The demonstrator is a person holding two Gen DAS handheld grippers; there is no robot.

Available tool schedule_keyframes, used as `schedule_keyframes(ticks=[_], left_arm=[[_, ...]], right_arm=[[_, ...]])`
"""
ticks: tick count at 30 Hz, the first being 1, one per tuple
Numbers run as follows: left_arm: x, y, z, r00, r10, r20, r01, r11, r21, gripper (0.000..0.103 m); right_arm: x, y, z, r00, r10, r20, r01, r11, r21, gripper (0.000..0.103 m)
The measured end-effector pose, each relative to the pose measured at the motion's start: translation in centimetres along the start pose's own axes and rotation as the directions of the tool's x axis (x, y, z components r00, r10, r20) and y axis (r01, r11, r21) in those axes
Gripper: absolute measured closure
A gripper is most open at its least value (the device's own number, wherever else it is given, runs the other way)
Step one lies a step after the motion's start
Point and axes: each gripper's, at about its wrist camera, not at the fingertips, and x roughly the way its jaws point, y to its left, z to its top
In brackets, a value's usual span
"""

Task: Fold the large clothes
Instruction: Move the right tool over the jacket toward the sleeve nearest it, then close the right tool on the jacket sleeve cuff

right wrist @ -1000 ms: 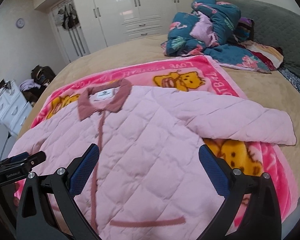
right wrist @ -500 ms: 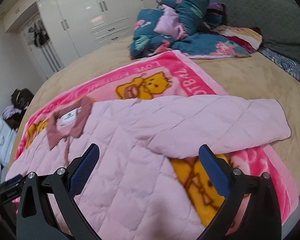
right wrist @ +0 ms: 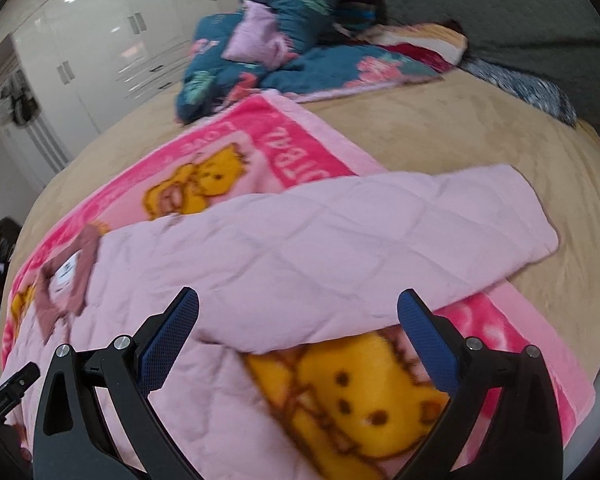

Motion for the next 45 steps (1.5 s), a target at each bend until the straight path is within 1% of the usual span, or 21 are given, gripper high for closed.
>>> schedule_keyframes(ticks=[4,6,8,12,17,21,23,25,27,28,30,31,32,33,34,35,36,37,39,42,45], left_arm=[[1.6,-1.1,0.5,1.0,-0.011,-0.007,0.011,1.0,0.015,0.009],[2.4,-1.4,0.7,1.0,-0.002,-0.015,0.002,1.0,0.02,0.009],[3.1,-1.4,0.8,1.0,-0.003,-0.025,0.004,1.0,0.018,0.009],[4.4,-1.1,0.8,0.999,-0.005,-0.045,0.005,1.0,0.007,0.009],[5.4,-0.3,0.8,0.998,0.013,-0.062,-0.013,1.0,-0.007,0.009],[6.0,0.4,1.0,0.997,0.043,-0.07,-0.044,0.999,-0.013,0.009],[6.2,0.8,1.1,0.996,0.045,-0.082,-0.047,0.999,-0.022,0.009],[6.2,1.3,1.3,0.995,0.052,-0.082,-0.055,0.998,-0.027,0.009],[6.1,1.7,1.4,0.995,0.054,-0.079,-0.056,0.998,-0.032,0.009],[5.9,1.9,1.4,0.996,0.056,-0.072,-0.059,0.998,-0.034,0.009],[5.5,2.3,1.5,0.996,0.056,-0.066,-0.058,0.998,-0.038,0.009],[5.3,2.5,1.6,0.997,0.051,-0.063,-0.054,0.998,-0.042,0.009],[4.9,2.7,1.6,0.997,0.048,-0.058,-0.05,0.998,-0.045,0.009],[4.7,2.8,1.7,0.997,0.047,-0.055,-0.049,0.998,-0.046,0.009],[4.4,3.0,1.8,0.998,0.045,-0.05,-0.047,0.998,-0.047,0.009],[4.1,3.2,1.9,0.998,0.043,-0.045,-0.046,0.998,-0.047,0.009],[3.9,3.3,1.9,0.998,0.043,-0.042,-0.045,0.998,-0.046,0.009],[3.7,3.3,2.0,0.998,0.047,-0.04,-0.049,0.998,-0.046,0.009],[3.1,3.5,2.1,0.998,0.043,-0.038,-0.045,0.998,-0.054,0.009],[2.0,3.4,2.1,0.999,0.026,-0.023,-0.027,0.998,-0.055,0.009],[0.6,3.4,2.2,1.0,0.013,-0.01,-0.014,0.999,-0.05,0.009]], right_arm=[[1.6,-3.0,0.1,0.999,-0.03,-0.026,0.032,0.996,0.083,0.004],[2.4,-4.7,0.1,0.999,-0.022,-0.038,0.027,0.989,0.143,0.004],[3.4,-6.6,0.1,0.998,-0.014,-0.062,0.026,0.977,0.213,0.004],[5.0,-10.3,0.4,0.995,-0.06,-0.08,0.083,0.944,0.319,0.004],[6.4,-13.9,1.0,0.986,-0.13,-0.108,0.162,0.907,0.389,0.004],[7.8,-16.7,1.2,0.982,-0.136,-0.128,0.18,0.876,0.447,0.004],[8.1,-17.9,1.5,0.984,-0.138,-0.112,0.175,0.868,0.465,0.004],[8.8,-19.2,1.7,0.987,-0.12,-0.109,0.159,0.855,0.495,0.004],[9.7,-20.9,1.7,0.991,-0.084,-0.1,0.125,0.823,0.555,0.004],[10.0,-21.8,1.8,0.994,-0.073,-0.076,0.103,0.806,0.583,0.004],[10.0,-22.6,2.2,0.994,-0.092,-0.058,0.108,0.793,0.6,0.014],[10.0,-23.0,2.4,0.995,-0.091,-0.051,0.103,0.784,0.612,0.021],[9.8,-23.3,2.5,0.995,-0.09,-0.035,0.092,0.774,0.626,0.037],[9.5,-23.4,2.7,0.997,-0.072,-0.01,0.062,0.773,0.632,0.048],[9.3,-23.2,3.0,0.998,-0.054,0.009,0.036,0.775,0.63,0.064],[8.9,-22.6,3.4,0.998,-0.061,0.022,0.034,0.792,0.61,0.071],[8.0,-21.4,4.1,0.996,-0.071,0.059,0.026,0.827,0.561,0.075],[7.2,-20.5,4.5,0.993,-0.064,0.095,0.004,0.851,0.526,0.08],[5.3,-18.4,5.5,0.987,-0.033,0.158,-0.043,0.889,0.455,0.082],[3.1,-15.8,6.9,0.975,0.0,0.22,-0.083,0.926,0.367,0.084],[0.4,-12.2,8.3,0.958,0.046,0.284,-0.118,0.963,0.242,0.085]])
